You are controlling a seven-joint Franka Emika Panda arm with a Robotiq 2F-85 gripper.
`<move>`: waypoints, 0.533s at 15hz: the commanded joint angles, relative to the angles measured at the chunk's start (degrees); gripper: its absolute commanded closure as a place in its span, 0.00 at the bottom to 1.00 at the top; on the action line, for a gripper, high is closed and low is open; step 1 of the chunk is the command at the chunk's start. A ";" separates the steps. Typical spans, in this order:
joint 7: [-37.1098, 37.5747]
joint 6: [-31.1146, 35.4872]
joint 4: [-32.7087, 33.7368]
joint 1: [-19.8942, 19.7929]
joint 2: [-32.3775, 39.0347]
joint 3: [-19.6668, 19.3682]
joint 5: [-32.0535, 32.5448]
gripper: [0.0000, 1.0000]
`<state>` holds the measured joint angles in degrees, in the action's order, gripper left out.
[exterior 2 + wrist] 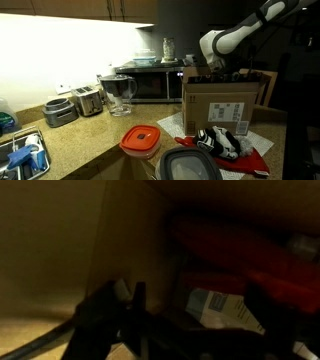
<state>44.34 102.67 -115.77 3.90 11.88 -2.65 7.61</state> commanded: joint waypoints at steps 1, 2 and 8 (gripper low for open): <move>1.17 2.18 -1.54 0.01 0.97 0.27 0.89 0.00; 1.12 2.29 -1.54 0.08 1.09 0.30 0.93 0.00; 1.18 2.84 -1.49 0.96 1.97 0.65 2.20 0.00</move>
<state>44.34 103.72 -115.83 4.47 13.60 -2.25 8.37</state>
